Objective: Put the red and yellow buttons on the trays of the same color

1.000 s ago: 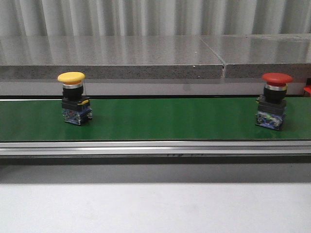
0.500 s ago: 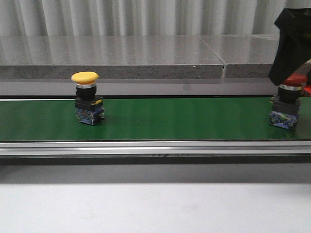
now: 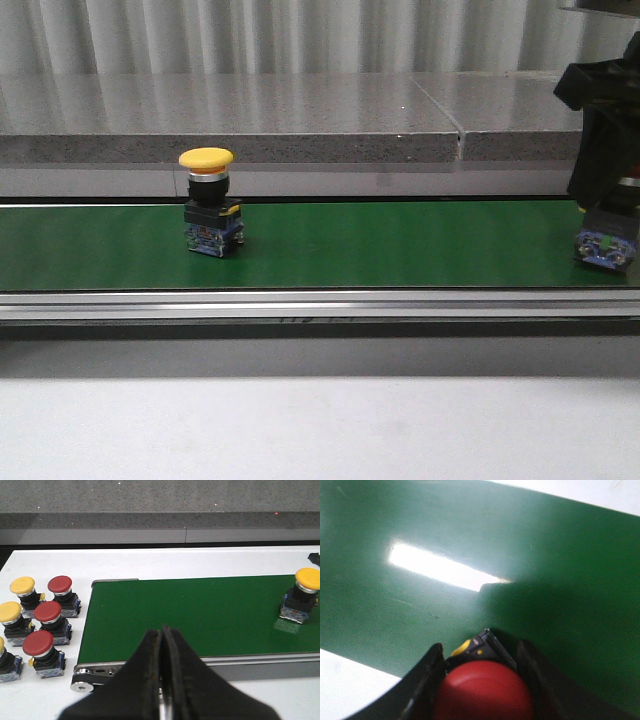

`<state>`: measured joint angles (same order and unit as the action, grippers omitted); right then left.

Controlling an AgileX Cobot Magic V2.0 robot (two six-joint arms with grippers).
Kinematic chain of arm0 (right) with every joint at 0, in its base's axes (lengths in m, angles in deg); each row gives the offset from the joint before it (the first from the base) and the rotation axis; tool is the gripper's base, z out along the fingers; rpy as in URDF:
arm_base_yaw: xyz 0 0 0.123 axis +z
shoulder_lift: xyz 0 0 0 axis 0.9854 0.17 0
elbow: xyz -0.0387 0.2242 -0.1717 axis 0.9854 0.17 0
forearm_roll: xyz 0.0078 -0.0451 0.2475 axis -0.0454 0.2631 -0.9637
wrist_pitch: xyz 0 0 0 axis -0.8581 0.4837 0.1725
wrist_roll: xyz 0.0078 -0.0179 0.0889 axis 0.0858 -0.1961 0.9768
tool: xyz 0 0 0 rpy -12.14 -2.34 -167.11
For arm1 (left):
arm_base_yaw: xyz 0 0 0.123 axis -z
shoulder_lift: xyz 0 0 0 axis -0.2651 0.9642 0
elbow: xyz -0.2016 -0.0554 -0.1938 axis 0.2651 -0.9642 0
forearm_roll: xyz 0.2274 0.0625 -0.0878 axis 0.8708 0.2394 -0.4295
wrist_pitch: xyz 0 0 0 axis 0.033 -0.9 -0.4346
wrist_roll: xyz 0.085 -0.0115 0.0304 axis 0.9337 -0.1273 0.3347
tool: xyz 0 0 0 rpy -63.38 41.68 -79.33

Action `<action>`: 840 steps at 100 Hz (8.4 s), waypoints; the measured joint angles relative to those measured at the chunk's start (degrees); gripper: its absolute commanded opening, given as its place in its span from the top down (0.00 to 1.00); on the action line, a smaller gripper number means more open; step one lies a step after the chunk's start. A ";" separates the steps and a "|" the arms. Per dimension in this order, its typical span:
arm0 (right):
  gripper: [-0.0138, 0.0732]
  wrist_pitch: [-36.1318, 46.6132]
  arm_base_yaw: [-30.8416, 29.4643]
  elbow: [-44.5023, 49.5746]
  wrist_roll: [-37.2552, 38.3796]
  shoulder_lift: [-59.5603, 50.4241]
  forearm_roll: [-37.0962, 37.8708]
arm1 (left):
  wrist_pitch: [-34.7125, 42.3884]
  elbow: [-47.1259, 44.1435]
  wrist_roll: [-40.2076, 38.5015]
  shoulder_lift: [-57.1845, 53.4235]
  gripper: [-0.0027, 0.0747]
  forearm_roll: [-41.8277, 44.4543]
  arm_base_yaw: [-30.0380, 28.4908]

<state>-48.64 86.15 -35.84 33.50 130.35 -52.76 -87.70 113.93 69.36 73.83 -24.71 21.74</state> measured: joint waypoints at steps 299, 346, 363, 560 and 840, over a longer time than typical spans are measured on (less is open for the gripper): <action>0.12 -3.27 -27.06 -21.38 7.04 4.57 -0.75 | 0.13 0.00 0.00 0.00 0.99 0.00 0.00; 0.12 -10.78 -12.05 -10.54 2.44 -6.34 -0.86 | 0.13 0.00 0.00 0.00 0.99 0.00 0.00; 0.12 -12.62 -8.51 -6.39 -3.17 -6.85 -0.86 | 0.13 0.00 0.00 0.00 0.99 0.00 0.00; 0.72 2.61 4.86 -5.82 -5.30 5.17 -4.47 | 0.13 0.00 0.00 0.00 0.99 0.00 0.00; 0.15 17.81 -37.70 8.57 9.10 -3.65 -4.48 | 0.13 0.00 0.00 0.00 0.99 0.00 0.00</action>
<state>-30.84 48.45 -27.27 42.60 126.70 -57.25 -87.57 113.93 69.36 73.83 -24.71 21.74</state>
